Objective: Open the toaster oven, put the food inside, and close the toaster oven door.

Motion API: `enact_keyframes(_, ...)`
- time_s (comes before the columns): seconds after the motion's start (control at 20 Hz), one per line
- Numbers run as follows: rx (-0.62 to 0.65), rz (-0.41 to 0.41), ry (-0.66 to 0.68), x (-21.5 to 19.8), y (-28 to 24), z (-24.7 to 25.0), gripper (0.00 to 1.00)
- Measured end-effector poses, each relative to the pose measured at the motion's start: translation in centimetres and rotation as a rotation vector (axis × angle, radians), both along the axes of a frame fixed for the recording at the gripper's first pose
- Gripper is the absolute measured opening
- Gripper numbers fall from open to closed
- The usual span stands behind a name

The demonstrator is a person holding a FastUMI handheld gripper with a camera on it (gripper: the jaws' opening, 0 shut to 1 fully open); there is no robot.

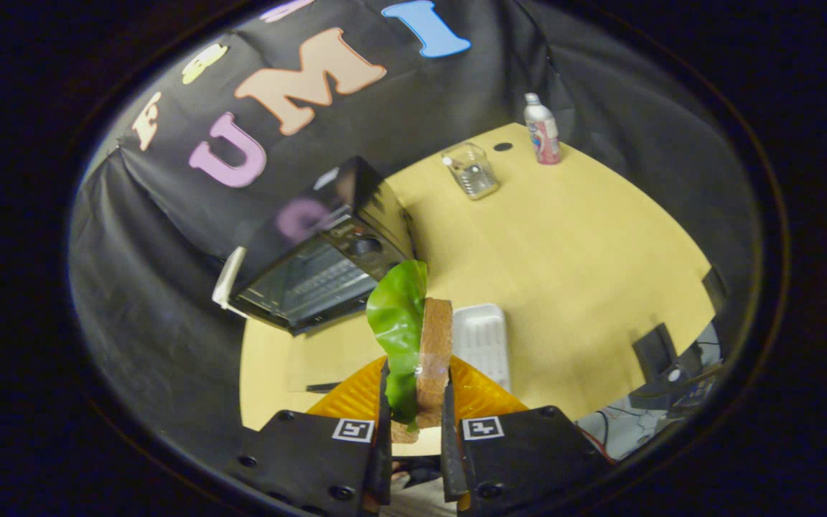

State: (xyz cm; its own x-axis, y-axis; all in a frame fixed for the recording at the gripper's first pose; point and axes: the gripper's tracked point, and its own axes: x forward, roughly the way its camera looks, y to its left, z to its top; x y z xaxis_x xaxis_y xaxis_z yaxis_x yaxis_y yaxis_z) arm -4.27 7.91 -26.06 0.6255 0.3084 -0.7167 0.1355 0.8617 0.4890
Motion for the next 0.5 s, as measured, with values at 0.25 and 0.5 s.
enact_keyframes(0.25, 0.252, 0.054, -0.104, 0.9, 7.3, -0.6, 0.3)
enact_keyframes(0.5, 0.447, 0.058, -0.187, 2.3, 15.1, -2.8, 0.3)
